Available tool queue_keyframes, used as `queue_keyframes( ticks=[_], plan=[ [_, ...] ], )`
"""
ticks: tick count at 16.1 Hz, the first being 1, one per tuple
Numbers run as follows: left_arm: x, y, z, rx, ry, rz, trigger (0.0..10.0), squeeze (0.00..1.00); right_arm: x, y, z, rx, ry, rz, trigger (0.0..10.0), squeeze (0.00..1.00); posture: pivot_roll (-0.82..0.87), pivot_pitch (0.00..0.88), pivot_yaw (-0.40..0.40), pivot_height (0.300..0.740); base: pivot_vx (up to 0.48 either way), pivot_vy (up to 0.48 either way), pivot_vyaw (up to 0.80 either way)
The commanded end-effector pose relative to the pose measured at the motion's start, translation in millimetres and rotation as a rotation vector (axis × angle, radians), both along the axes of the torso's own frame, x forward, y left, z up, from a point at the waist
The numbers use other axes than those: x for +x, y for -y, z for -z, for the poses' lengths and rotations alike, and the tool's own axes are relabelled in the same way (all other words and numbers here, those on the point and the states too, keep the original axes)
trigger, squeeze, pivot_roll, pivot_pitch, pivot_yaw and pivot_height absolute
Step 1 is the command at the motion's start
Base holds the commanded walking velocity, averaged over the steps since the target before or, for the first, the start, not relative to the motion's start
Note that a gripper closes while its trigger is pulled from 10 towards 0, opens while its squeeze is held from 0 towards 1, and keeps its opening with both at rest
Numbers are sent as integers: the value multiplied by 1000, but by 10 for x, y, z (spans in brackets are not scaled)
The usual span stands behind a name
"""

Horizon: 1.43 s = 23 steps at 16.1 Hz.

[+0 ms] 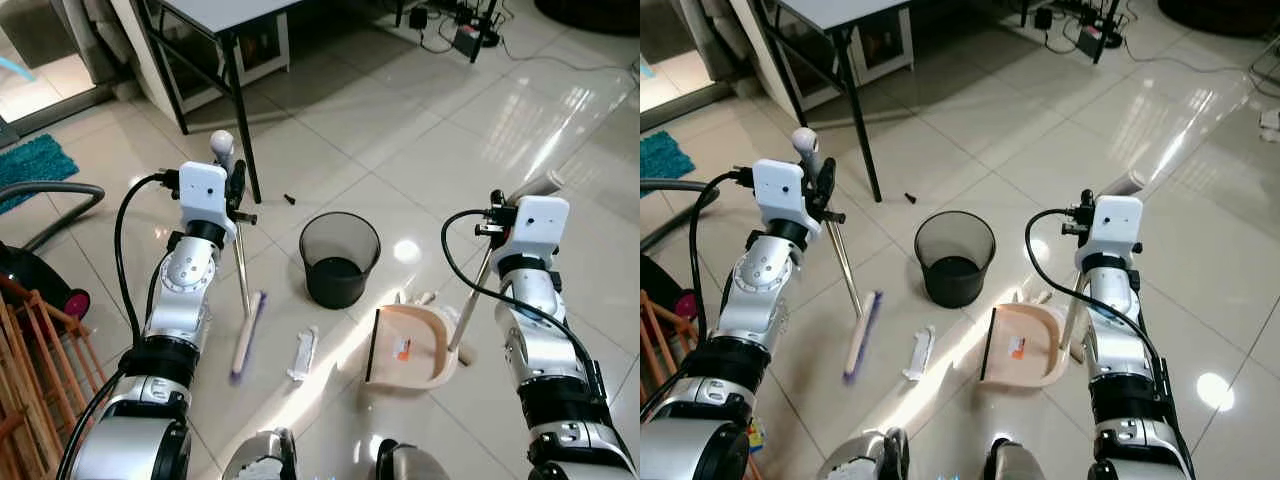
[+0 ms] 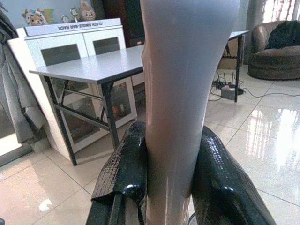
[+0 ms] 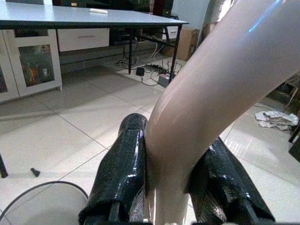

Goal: Sweep floor

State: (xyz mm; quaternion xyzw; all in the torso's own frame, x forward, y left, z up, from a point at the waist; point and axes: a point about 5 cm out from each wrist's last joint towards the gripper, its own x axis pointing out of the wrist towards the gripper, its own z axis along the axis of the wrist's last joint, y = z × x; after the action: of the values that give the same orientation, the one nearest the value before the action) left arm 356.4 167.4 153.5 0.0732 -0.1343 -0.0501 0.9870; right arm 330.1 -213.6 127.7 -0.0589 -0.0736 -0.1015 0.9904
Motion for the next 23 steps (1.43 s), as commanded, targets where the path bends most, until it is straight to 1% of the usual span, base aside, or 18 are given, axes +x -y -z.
queue_keyframes(
  ticks=[1, 2, 3, 4, 5, 6, 7, 8, 11, 13, 15, 18, 19, 20, 22, 23],
  plan=[
    [27, -21, -113, 13, 60, -4, 10000, 0, 25, -27, -108, -30, 66, -16, 10000, 0, 29, 224, 56, 740, 0, 0, 0],
    [60, -30, -136, 17, 73, -8, 10000, 0, 68, -70, -144, -24, 86, -22, 10000, 0, 23, 269, 52, 740, 0, 0, 0],
    [88, -52, -153, 17, 80, -18, 10000, 0, 99, -115, -168, -25, 101, -22, 10000, 0, 24, 287, 53, 740, 0, 0, 0],
    [93, -62, -149, 2, 81, -22, 10000, 0, 95, -160, -196, -29, 135, -37, 10000, 0, 31, 294, 49, 740, 0, 0, 0],
    [91, -65, -134, -16, 74, -20, 10000, 0, 87, -198, -195, -30, 146, -52, 10000, 0, 38, 297, 51, 740, 0, 0, 0],
    [95, -42, -116, -14, 64, -6, 10000, 0, 98, -220, -154, -53, 121, -54, 10000, 0, 38, 298, 50, 740, 0, 0, 0],
    [98, 3, -97, 3, 61, 19, 10000, 0, 118, -260, -106, -44, 101, -66, 10000, 0, 42, 314, 43, 740, 0, 0, 0],
    [100, 34, -96, 14, 74, 27, 10000, 0, 142, -319, -81, -40, 94, -80, 10000, 0, 53, 355, 47, 740, 0, 0, 0],
    [84, 59, -49, 49, 79, 34, 10000, 0, 156, -397, -18, -62, 59, -77, 10000, 0, 50, 359, 46, 740, 0, 0, 0],
    [73, 64, -1, 50, 70, 32, 10000, 0, 150, -447, 2, -47, 68, -78, 10000, 0, 55, 384, 51, 740, 0, 0, 0],
    [65, 76, 38, 48, 63, 29, 10000, 0, 147, -507, 25, -39, 70, -79, 10000, 0, 60, 390, 53, 740, 0, 0, 0],
    [74, 115, 38, 50, 66, 36, 10000, 0, 129, -588, 53, -24, 73, -76, 10000, 0, 66, 394, 63, 740, 0, 0, 0],
    [150, 160, -69, 50, 77, 43, 10000, 0, 175, -629, -26, -7, 101, -71, 10000, 0, 67, 418, 67, 740, 0, 0, 0],
    [183, 187, -116, 54, 81, 47, 10000, 0, 201, -633, -82, 4, 121, -66, 10000, 0, 64, 438, 67, 740, 0, 0, 0],
    [230, 300, -165, 69, 73, 85, 10000, 0, 250, -675, -238, 18, 172, -75, 10000, 0, 51, 430, 64, 740, 0, 0, 0],
    [240, 343, -168, 71, 67, 97, 10000, 0, 261, -693, -267, 11, 175, -80, 10000, 0, 45, 419, 63, 740, 0, 0, 0]
  ],
)
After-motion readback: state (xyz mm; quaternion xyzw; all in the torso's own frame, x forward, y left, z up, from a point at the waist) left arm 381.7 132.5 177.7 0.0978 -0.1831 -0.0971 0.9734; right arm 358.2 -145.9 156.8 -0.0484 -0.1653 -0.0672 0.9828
